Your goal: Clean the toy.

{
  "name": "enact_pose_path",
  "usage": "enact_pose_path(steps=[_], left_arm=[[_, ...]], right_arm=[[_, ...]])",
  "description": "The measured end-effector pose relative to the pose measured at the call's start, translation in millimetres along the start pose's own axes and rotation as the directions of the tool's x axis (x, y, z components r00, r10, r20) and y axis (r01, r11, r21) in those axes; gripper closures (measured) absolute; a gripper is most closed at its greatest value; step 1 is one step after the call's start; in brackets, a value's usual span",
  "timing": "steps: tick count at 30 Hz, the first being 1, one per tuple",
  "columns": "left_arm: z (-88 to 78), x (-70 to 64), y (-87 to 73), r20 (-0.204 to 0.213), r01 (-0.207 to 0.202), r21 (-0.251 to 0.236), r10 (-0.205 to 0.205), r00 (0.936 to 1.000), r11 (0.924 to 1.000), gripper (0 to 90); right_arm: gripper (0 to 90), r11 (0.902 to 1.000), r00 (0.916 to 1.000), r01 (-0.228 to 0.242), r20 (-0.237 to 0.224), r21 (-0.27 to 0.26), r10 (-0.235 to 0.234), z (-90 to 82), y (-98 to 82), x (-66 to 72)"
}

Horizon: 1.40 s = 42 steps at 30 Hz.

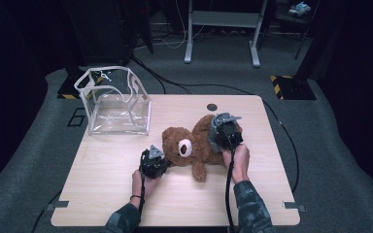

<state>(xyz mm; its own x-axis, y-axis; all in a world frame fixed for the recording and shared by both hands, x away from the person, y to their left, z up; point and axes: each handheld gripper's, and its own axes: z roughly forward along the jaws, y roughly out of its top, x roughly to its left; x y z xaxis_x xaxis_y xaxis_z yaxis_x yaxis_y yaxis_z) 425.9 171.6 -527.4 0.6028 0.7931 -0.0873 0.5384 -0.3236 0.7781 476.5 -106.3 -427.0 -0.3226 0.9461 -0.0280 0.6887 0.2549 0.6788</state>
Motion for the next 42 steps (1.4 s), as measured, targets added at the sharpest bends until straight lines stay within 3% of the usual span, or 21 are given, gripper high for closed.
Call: enact_pose_path(steps=[5,8,14,19,21,24,26,28,32,37,42], left_arm=[[0.1,-0.9,0.1,0.000,-0.010,0.001,0.010,1.0000,1.0000,59.9],[0.2,-1.5,0.2,-0.005,-0.012,0.004,0.012,0.9999,0.9999,57.3],[0.1,-1.9,0.2,-0.015,-0.015,0.005,0.015,0.9998,0.9999,77.3],[0.1,-1.6,0.2,-0.013,-0.011,0.006,0.011,0.9998,0.9999,79.8],[0.2,-1.8,0.2,-0.014,-0.013,0.005,0.013,0.9998,0.9999,79.9],[0.1,-1.6,0.2,-0.013,-0.011,0.006,0.012,0.9998,0.9999,79.8],[0.2,-1.6,0.2,-0.011,-0.012,0.006,0.013,0.9999,0.9999,79.8],[0.1,-1.7,0.3,-0.009,-0.015,0.006,0.015,0.9998,0.9999,79.8],[0.2,-1.6,0.2,-0.008,-0.013,0.006,0.013,0.9999,0.9999,79.9],[0.2,-0.4,0.2,-0.002,-0.008,0.003,0.008,1.0000,1.0000,80.1],[0.1,-0.3,0.3,-0.003,-0.008,0.005,0.008,1.0000,1.0000,80.1]], right_arm=[[82.5,1.0000,0.9998,0.003,-0.022,0.005,-0.003,-2.8,-4.6,-1.3],[82.4,0.9999,0.9993,-0.012,-0.035,0.008,0.012,-4.0,-5.9,-2.8],[82.1,0.9998,0.9996,-0.009,-0.029,-0.016,0.008,-7.4,-7.6,-2.5],[81.5,0.9980,0.9987,-0.011,-0.050,-0.063,0.008,-28.1,5.8,-3.5],[81.5,0.9961,0.9967,0.004,-0.080,-0.089,-0.012,-34.1,12.8,1.1],[81.5,0.9970,0.9954,0.047,-0.080,-0.061,-0.052,-26.6,14.5,11.2],[81.6,0.9974,0.9974,0.064,-0.033,-0.033,-0.065,-16.3,9.2,8.8],[81.6,0.9991,0.9994,0.020,-0.029,-0.037,-0.021,-12.3,5.5,-5.0],[81.5,0.9990,0.9986,-0.023,0.046,-0.039,0.025,-15.7,9.5,-21.4],[81.7,0.9998,0.9994,0.000,0.036,-0.018,0.001,-7.0,13.9,-17.0],[81.8,0.9991,0.9994,-0.034,0.008,-0.025,0.034,-9.5,15.3,-16.8]])
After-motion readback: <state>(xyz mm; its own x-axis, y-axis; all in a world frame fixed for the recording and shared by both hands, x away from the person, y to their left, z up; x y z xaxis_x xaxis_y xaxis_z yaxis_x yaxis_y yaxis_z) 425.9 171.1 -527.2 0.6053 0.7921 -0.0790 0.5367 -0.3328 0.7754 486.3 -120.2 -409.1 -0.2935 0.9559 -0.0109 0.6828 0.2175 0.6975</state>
